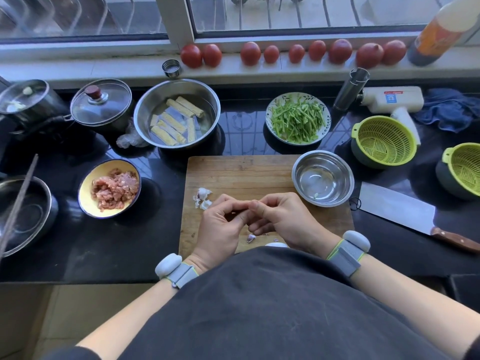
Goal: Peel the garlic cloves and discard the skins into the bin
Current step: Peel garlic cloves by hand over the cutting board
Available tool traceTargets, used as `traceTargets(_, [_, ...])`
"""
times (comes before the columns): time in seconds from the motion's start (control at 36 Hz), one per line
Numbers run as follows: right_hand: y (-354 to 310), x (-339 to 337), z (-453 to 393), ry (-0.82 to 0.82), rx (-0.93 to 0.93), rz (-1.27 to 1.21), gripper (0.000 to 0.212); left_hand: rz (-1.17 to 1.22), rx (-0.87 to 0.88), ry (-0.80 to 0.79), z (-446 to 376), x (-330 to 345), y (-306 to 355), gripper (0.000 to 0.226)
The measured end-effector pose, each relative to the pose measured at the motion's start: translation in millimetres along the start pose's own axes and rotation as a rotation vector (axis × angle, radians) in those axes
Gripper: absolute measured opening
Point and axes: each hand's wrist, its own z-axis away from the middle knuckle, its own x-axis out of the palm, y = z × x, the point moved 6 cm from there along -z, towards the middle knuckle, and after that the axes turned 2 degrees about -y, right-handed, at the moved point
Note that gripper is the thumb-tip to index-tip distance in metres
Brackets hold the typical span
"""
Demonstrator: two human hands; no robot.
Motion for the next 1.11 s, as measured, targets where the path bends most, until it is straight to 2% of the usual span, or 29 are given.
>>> traceTargets(0.11, [0,-1,0,-0.004,-0.003,0.022,0.021,0.117,-0.111,-0.011,1,2,-10,0.013])
traceTargets(0.25, [1,1,-3,-0.055,0.024,-0.003,0.014,0.545,-0.371,0.043,1,6,-30,0.014])
traceTargets(0.33, [-1,1,-6,-0.047,-0.003,0.075,0.015,0.653,-0.428,0.060,1,10,-29,0.021])
traceTargets(0.44, [-9,-4,-5,0.069,-0.123,0.299,0.004,0.656,-0.415,0.093,1,6,-29,0.018])
traceTargets(0.61, [-20,-1,-2,0.120,-0.291,0.617,0.010,0.574,-0.323,0.041,0,3,-29,0.017])
traceTargets(0.83, [-21,-3,3,0.139,-0.231,0.613,0.004,0.548,-0.245,0.022,0,3,-26,0.025])
traceTargets(1.11, [-21,-3,5,0.147,-0.243,0.690,0.010,0.460,-0.160,-0.033,0,5,-19,0.023])
